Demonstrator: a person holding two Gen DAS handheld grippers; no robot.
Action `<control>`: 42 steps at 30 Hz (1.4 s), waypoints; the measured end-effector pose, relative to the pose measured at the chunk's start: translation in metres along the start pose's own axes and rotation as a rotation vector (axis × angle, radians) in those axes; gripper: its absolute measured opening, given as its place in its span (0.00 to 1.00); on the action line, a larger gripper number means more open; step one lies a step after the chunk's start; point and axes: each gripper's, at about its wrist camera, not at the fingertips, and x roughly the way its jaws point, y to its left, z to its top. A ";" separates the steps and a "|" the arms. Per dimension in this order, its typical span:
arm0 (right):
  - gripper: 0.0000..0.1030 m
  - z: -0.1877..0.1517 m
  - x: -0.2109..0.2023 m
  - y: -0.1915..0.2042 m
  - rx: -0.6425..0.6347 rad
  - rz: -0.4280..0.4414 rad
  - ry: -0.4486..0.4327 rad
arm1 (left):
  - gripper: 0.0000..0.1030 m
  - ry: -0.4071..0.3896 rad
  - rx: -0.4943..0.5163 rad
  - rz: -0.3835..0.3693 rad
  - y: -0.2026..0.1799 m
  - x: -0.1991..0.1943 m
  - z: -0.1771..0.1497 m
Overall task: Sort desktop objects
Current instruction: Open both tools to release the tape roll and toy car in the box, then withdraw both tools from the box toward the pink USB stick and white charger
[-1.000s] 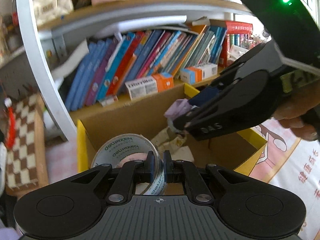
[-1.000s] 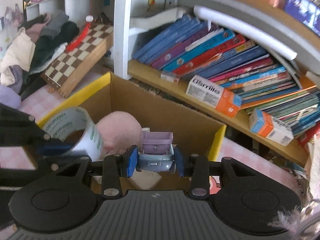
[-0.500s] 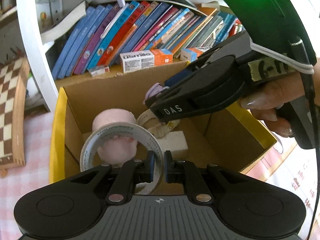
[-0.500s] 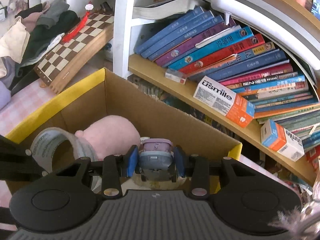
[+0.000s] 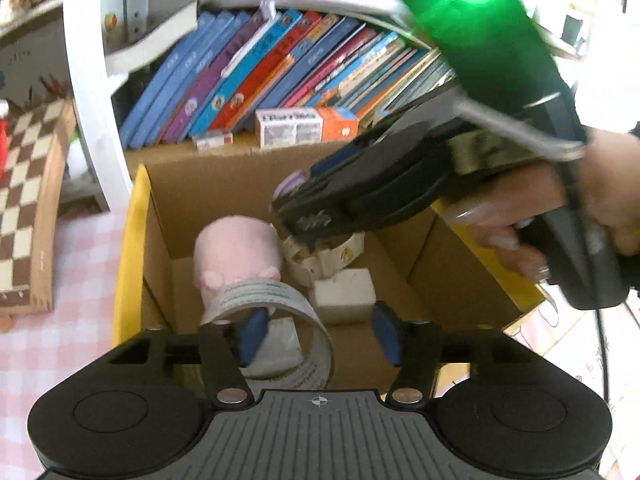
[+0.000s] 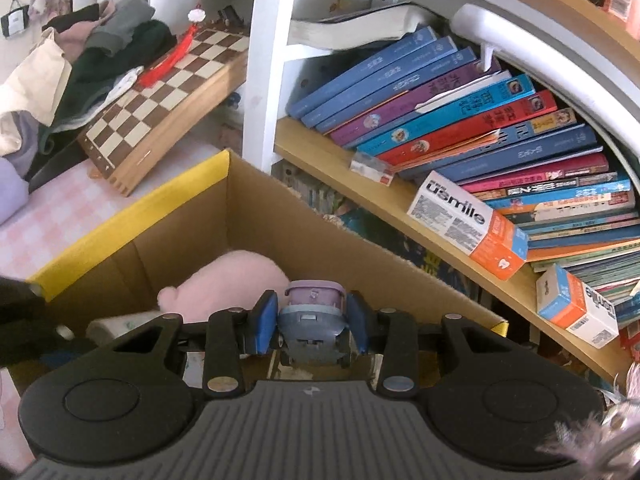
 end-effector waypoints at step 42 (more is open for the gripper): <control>0.81 -0.046 -0.148 0.017 0.187 -0.078 -0.181 | 0.88 -0.262 0.026 0.072 -0.016 -0.131 -0.033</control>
